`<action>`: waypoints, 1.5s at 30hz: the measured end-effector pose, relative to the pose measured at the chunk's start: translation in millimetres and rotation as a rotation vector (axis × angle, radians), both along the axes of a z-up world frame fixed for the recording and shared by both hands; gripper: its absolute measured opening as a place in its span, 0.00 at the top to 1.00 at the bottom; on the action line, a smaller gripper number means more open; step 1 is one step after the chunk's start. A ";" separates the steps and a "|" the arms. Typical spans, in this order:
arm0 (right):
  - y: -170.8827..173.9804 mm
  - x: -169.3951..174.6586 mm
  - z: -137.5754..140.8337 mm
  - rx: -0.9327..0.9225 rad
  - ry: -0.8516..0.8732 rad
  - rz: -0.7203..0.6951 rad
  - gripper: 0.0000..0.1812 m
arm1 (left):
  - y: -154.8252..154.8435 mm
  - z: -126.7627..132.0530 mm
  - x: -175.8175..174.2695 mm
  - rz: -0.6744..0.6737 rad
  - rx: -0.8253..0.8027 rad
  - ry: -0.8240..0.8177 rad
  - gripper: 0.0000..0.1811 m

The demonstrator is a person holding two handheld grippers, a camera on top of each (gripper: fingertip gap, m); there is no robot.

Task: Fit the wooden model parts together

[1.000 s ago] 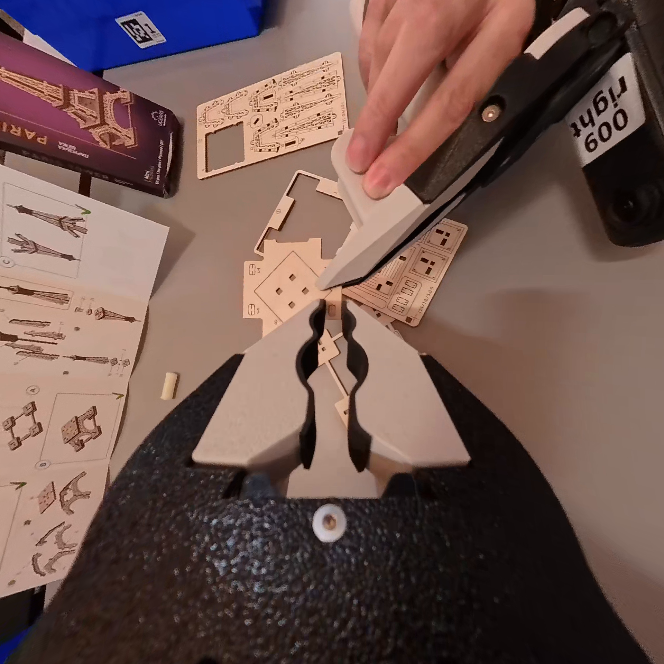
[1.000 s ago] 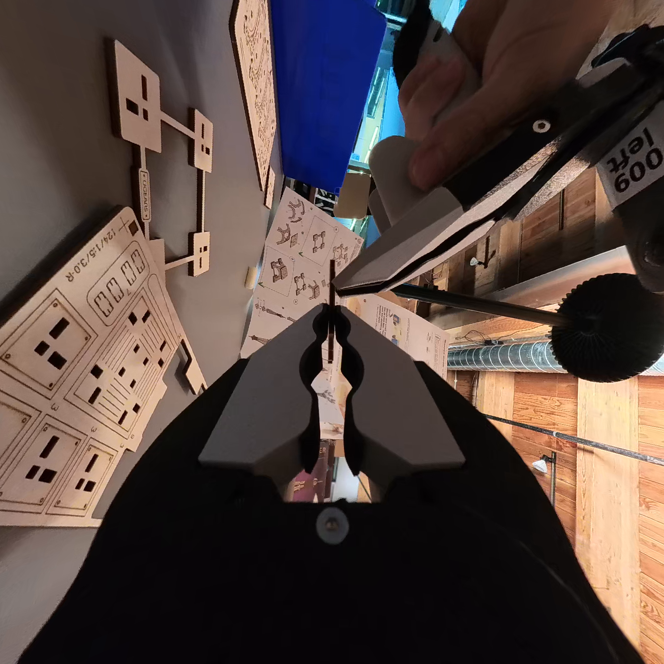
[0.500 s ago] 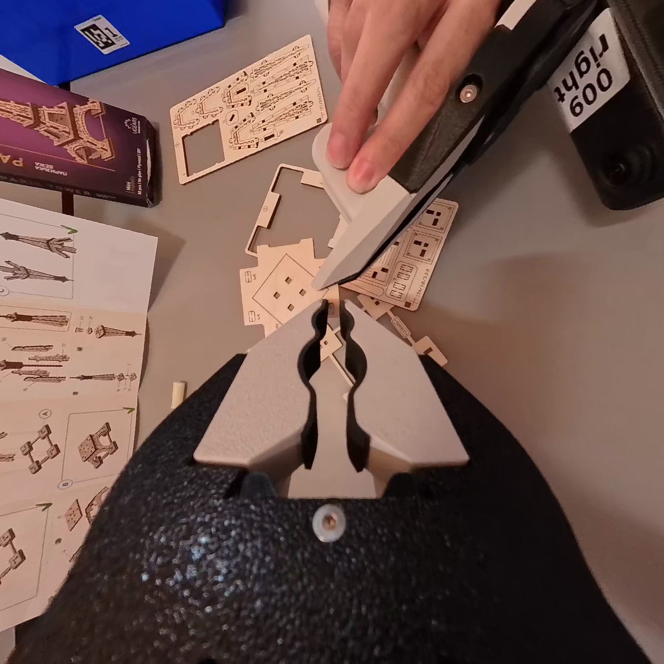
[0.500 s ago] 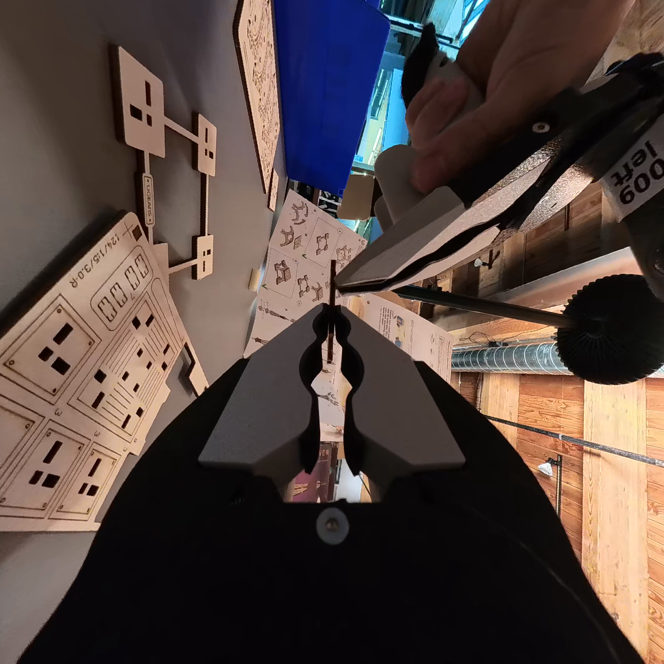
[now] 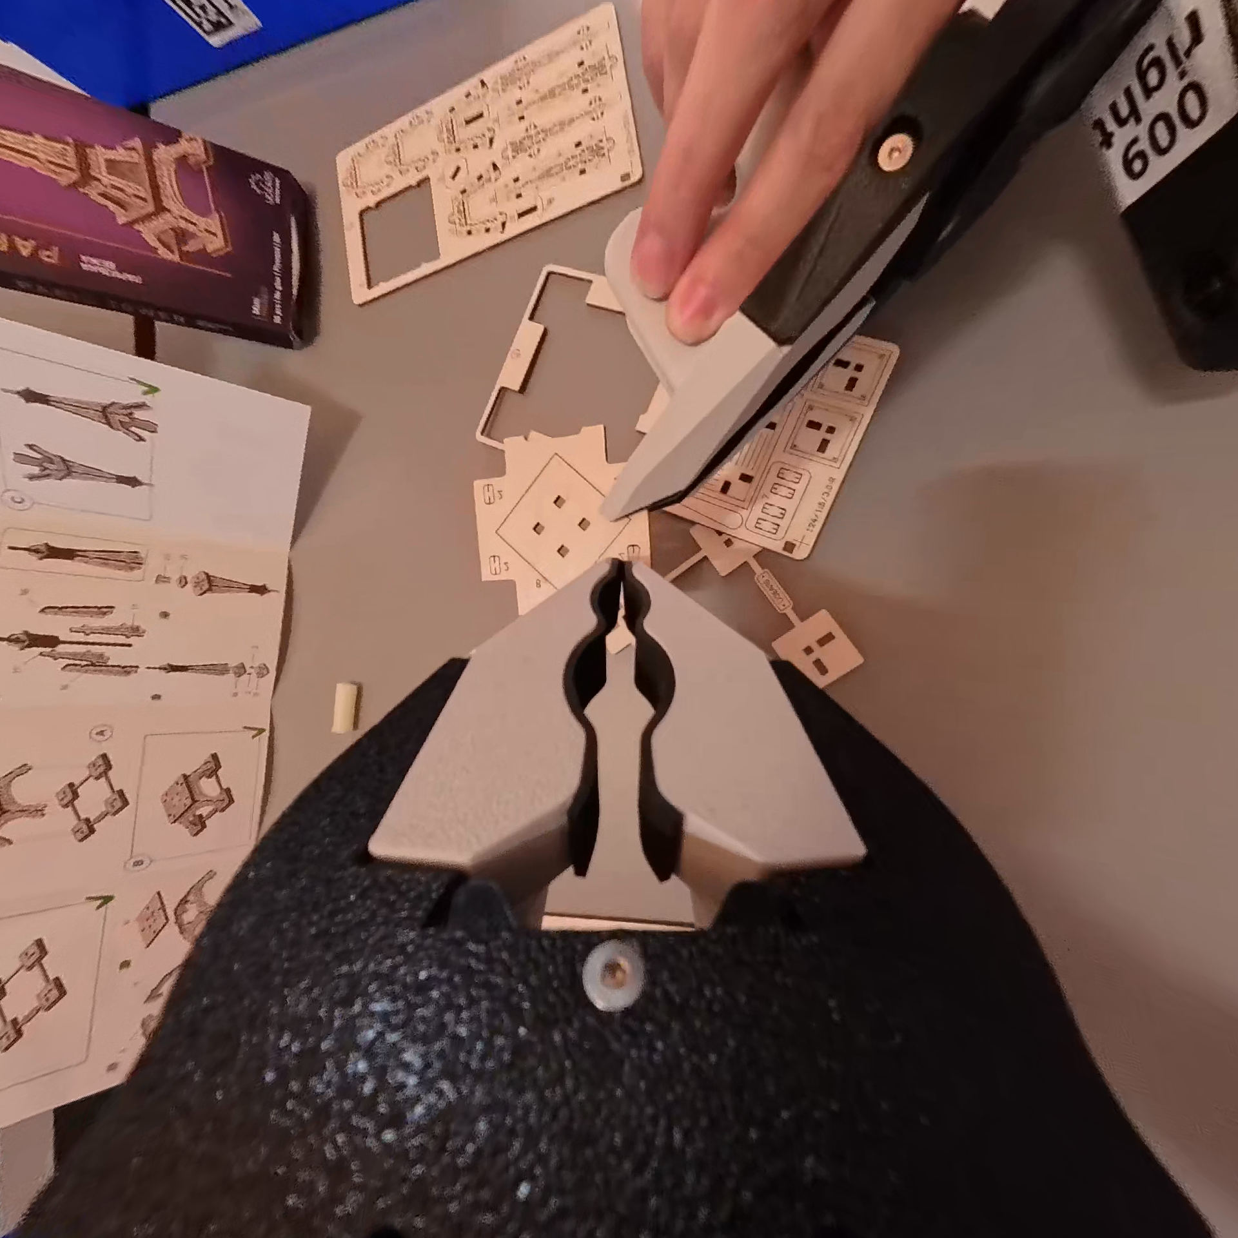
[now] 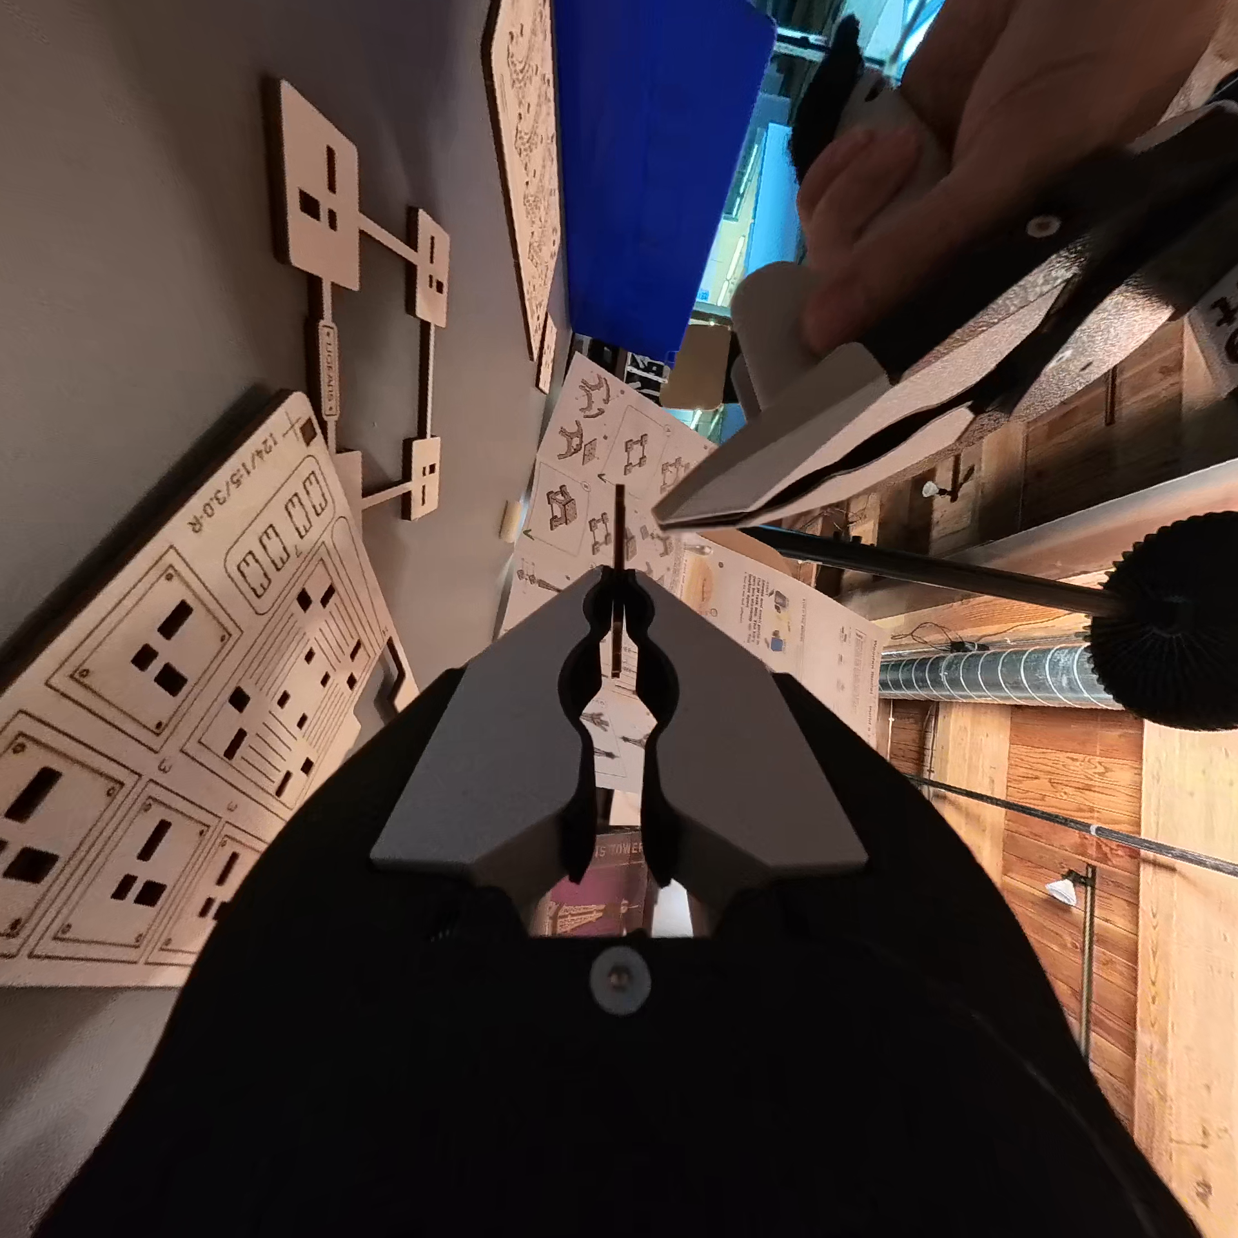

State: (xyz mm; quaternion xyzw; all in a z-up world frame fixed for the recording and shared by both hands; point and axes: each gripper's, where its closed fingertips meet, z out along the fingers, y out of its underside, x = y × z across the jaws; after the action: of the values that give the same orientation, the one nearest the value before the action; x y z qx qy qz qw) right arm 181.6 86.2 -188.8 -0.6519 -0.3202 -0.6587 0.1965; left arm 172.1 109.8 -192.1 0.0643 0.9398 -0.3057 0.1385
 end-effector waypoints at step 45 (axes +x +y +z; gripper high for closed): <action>-23.7 -13.7 -44.8 0.877 2.511 -0.124 1.00 | -51.8 -31.0 20.0 -0.219 0.119 -0.228 0.84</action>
State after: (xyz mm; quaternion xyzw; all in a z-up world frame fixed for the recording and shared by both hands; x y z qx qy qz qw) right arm 167.9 62.5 -233.6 -0.7098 0.3443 0.3297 0.5187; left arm 192.2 58.0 -223.1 0.2089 0.9218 -0.2533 0.2061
